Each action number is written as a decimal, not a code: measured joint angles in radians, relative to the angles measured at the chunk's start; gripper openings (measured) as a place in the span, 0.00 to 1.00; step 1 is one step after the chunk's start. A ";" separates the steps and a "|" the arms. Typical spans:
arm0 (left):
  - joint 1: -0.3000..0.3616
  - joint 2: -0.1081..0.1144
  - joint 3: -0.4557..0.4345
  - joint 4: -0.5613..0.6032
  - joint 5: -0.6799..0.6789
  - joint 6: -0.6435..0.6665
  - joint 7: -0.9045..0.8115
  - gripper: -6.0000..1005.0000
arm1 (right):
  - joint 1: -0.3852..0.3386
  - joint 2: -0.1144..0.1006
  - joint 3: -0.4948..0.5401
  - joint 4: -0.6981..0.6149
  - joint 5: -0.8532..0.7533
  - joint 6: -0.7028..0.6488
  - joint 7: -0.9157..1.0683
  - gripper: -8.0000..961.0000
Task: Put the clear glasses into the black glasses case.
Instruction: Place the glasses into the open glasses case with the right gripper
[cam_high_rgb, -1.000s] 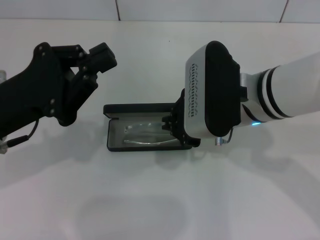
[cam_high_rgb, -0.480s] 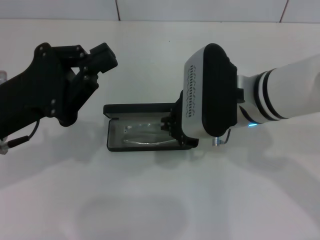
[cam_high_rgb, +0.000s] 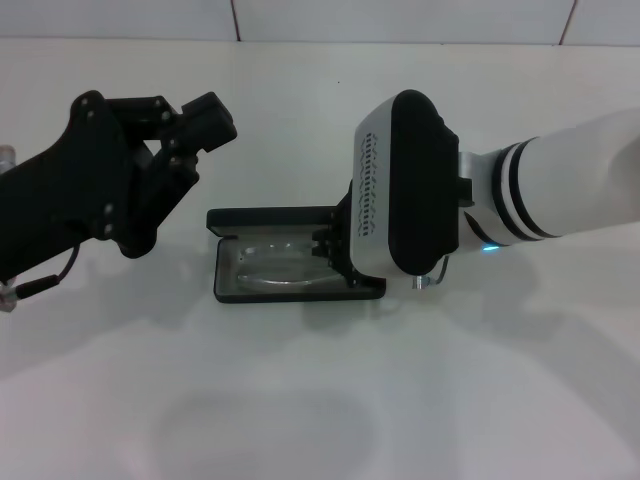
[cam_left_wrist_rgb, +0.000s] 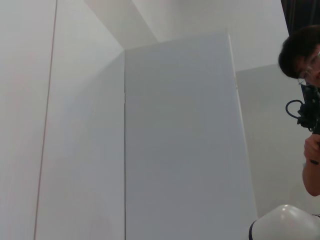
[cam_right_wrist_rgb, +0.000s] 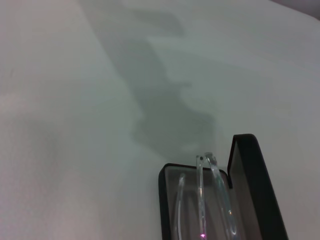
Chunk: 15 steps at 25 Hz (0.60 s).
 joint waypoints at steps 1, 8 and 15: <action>0.000 0.000 0.000 0.000 0.000 0.000 0.000 0.06 | 0.003 0.000 -0.003 0.004 0.000 0.004 0.000 0.08; 0.000 0.000 0.000 0.000 0.001 0.000 0.002 0.06 | 0.011 0.000 -0.012 0.015 0.000 0.026 0.001 0.09; -0.002 0.000 0.000 0.000 0.002 0.000 -0.001 0.06 | 0.014 0.000 -0.012 0.028 0.000 0.038 0.003 0.09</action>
